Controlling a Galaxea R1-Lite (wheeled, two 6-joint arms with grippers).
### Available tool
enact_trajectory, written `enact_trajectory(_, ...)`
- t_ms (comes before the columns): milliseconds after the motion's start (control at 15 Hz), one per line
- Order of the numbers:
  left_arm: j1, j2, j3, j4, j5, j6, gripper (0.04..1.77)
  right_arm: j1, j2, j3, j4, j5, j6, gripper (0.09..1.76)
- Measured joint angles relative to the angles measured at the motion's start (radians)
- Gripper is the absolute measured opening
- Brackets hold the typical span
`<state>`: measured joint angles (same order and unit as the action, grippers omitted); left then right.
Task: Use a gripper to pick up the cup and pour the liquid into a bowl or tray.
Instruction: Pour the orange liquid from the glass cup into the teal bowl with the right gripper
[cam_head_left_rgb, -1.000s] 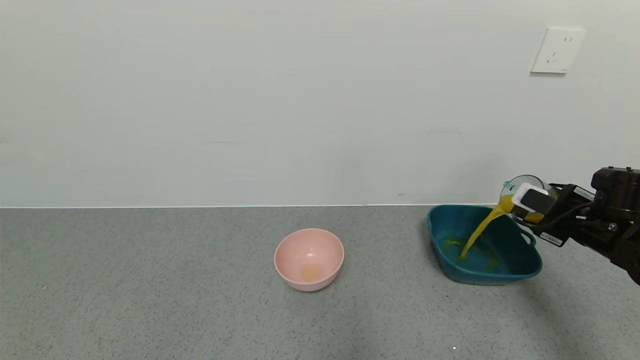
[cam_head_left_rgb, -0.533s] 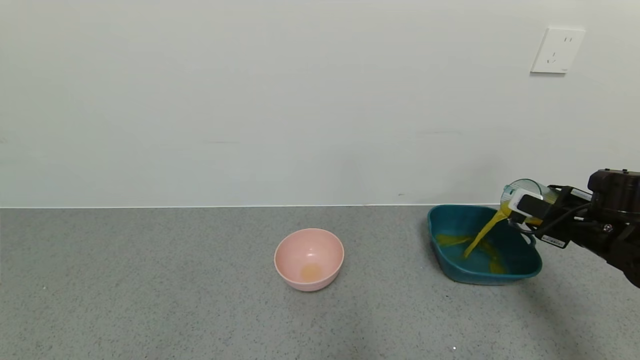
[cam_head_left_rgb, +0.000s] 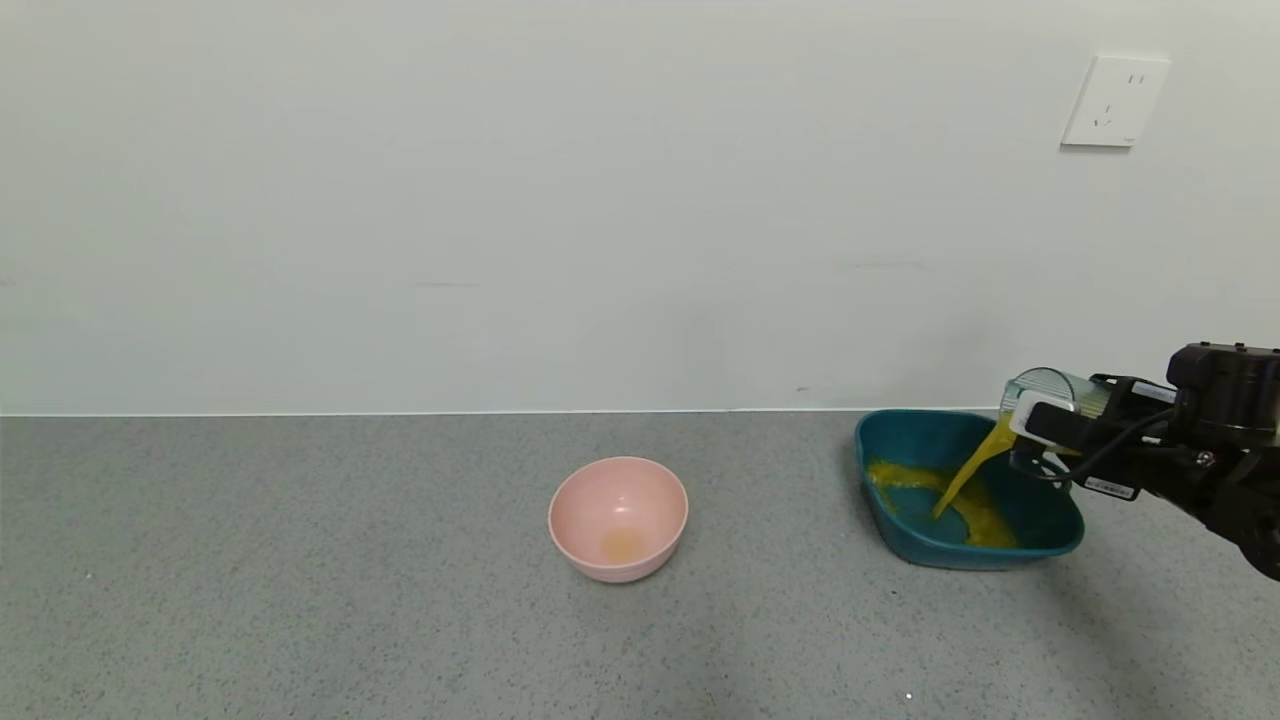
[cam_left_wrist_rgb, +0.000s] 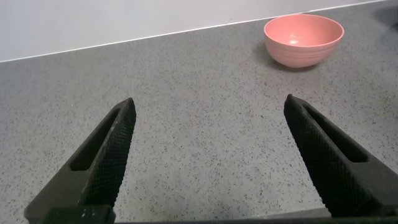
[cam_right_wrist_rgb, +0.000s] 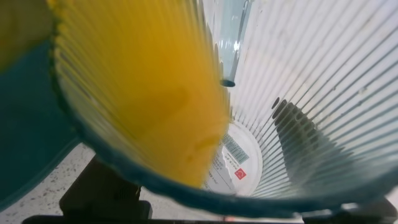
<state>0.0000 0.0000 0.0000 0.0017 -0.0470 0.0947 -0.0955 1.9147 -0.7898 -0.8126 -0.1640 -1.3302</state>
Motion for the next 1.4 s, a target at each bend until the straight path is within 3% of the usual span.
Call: enact_trajectory(1400, 0.0, 0.0, 0.0, 0.0, 0.0, 0.0, 1.72, 0.013, -0.003, -0.016, -0.044, -0.111, -0.429, 1.35)
